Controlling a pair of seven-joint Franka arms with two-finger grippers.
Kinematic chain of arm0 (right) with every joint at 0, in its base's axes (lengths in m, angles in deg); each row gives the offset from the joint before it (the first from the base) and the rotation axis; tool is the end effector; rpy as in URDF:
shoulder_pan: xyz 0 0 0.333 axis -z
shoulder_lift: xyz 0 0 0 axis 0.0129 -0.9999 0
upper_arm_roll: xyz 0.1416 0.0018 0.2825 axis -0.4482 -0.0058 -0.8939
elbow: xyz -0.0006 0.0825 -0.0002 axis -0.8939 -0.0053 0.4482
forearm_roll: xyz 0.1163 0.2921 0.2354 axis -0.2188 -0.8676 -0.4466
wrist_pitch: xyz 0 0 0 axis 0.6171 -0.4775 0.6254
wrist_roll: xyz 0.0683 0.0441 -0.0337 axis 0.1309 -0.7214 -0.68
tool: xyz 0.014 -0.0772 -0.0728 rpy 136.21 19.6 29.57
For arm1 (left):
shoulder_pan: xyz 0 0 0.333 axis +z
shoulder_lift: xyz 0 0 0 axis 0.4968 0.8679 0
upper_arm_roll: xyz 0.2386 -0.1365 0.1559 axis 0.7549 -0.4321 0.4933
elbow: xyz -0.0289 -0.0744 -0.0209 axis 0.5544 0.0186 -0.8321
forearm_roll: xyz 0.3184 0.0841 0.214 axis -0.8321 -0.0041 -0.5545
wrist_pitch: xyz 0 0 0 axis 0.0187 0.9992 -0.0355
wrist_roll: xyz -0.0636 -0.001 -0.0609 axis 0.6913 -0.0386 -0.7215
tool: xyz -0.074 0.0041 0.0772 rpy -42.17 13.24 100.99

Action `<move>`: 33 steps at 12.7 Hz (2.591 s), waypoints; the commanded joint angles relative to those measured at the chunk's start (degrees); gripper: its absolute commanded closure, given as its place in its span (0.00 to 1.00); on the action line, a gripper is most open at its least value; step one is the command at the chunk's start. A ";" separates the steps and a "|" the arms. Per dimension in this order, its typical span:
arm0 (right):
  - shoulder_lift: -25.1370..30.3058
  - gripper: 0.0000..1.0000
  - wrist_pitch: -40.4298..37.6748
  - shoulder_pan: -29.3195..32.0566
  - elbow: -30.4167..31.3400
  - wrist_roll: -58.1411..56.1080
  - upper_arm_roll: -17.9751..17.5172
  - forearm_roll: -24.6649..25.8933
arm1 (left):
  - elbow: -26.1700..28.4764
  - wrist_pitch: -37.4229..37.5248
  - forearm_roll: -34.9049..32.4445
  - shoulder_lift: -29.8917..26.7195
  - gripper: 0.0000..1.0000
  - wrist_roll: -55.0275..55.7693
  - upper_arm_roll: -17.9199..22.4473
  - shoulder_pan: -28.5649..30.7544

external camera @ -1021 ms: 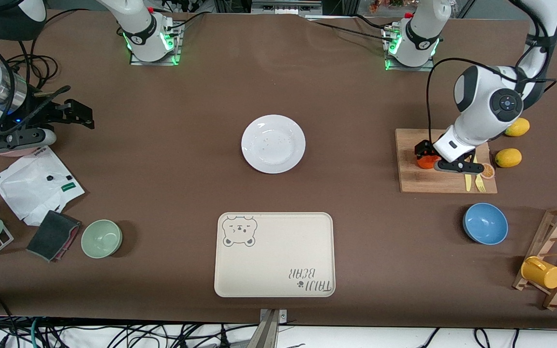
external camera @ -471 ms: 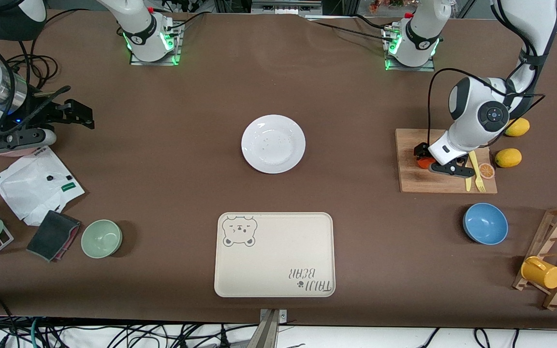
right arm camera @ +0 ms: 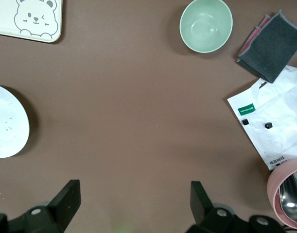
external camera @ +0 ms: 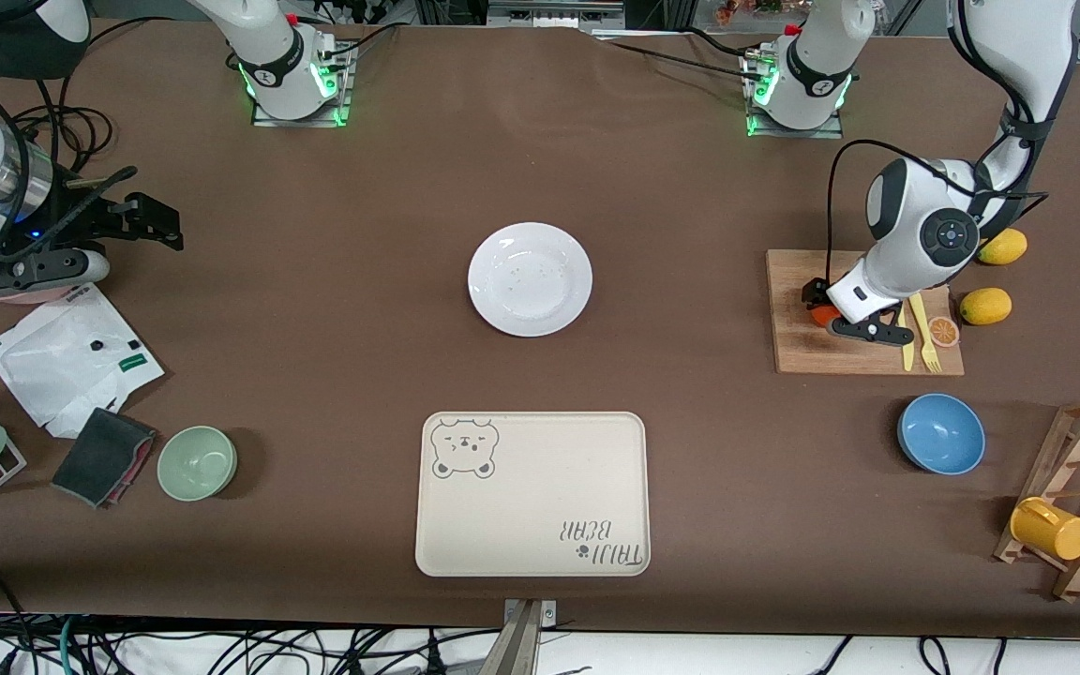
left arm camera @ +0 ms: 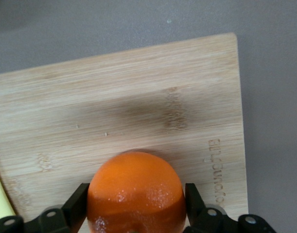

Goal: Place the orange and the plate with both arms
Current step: 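Lower the left gripper and close it on the orange, then lift the orange with the left gripper and carry it over the white plate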

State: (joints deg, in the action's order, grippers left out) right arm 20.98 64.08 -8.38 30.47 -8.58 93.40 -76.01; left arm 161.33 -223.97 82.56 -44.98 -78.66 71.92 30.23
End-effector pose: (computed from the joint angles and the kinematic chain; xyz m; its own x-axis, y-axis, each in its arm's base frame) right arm 0.5766 0.0588 0.5658 0.9802 0.1678 -0.1053 0.1656 -0.9858 -0.0295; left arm 0.4969 -0.0069 0.2032 0.9800 -0.1566 -0.1228 -0.1601 -0.9869 -0.0186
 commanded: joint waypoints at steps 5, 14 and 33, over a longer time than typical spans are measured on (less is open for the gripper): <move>0.20 0.00 -0.50 -0.02 0.04 0.93 -0.15 0.46 | -3.55 8.05 -1.01 -6.04 0.77 0.11 -3.69 -0.01; 0.20 0.00 -0.50 -0.02 0.04 0.93 -0.15 0.46 | -20.35 28.39 4.17 -5.10 0.74 28.22 -26.01 -0.27; 0.20 0.00 -0.50 0.07 0.04 0.66 0.02 0.46 | -39.95 8.17 -11.12 28.92 0.71 82.64 -27.53 -24.70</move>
State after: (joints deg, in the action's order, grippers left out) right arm 20.96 64.05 -8.36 30.51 -8.55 93.45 -76.00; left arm 124.40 -216.47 73.18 -17.99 2.29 43.38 6.94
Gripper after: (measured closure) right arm 0.000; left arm 0.211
